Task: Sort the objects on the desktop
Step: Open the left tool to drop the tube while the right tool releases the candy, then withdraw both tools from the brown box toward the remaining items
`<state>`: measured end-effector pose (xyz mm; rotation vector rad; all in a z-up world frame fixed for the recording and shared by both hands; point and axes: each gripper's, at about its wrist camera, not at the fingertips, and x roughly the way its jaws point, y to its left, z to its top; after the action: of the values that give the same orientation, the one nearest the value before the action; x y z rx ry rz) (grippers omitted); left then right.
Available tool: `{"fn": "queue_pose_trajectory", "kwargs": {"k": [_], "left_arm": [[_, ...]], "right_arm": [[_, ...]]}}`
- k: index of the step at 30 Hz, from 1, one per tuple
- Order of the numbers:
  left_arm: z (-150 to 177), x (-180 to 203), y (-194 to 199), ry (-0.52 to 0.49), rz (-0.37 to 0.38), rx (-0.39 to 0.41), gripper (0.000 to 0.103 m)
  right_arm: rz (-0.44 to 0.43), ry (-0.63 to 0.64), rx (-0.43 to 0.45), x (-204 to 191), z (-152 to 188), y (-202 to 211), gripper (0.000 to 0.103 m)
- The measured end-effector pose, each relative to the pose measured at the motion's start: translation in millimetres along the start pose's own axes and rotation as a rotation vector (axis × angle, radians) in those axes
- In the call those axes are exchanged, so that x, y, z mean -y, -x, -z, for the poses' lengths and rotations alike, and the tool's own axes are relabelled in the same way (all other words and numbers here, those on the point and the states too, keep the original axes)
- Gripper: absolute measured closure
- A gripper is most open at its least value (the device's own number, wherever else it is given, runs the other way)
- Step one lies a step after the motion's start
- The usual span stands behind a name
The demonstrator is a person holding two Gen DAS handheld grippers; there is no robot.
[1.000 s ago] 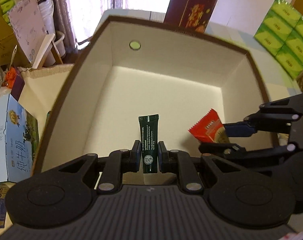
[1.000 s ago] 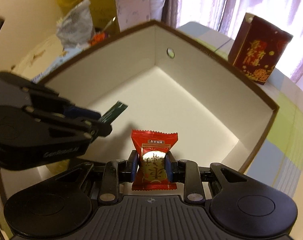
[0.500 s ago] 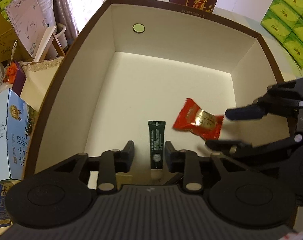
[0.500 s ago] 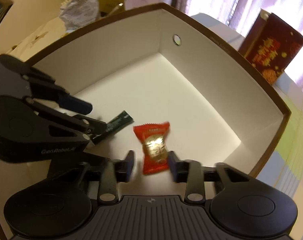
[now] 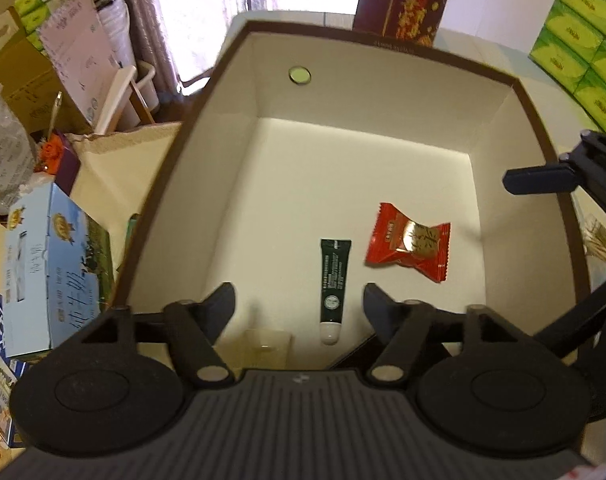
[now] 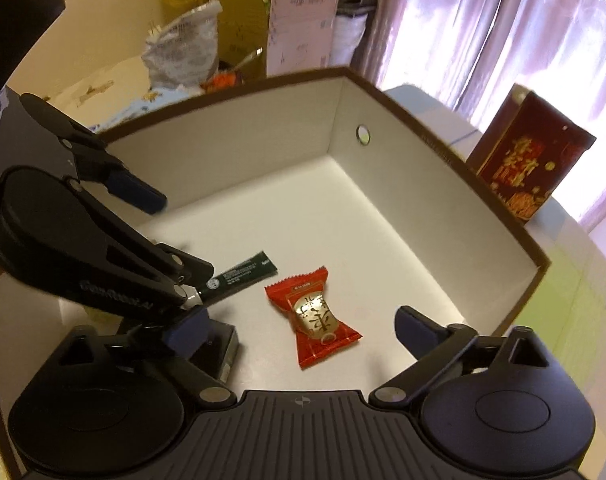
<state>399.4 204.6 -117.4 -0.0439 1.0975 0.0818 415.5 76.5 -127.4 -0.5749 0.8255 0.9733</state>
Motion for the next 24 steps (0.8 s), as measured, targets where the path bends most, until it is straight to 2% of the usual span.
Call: {"fn": "queue_pose_trajectory", "kwargs": {"k": [2,6,12,24], "left_arm": [[2,-1,9,0.007,0.003,0.015,0.035],[8,1,30,0.002,-0.022,0.059,0.019],[22,4,66,0.016,-0.032,0.121,0.015],[60,12,129,0.043,-0.108,0.205,0.011]], "right_arm": [[-0.002,-0.015,0.03,-1,1,9,0.002],[-0.01,-0.035,0.061,-5,5,27,0.002],[-0.016,-0.058,0.096,-15,19,55,0.002],[-0.037,-0.105,0.149,-39,42,109,0.002]]}}
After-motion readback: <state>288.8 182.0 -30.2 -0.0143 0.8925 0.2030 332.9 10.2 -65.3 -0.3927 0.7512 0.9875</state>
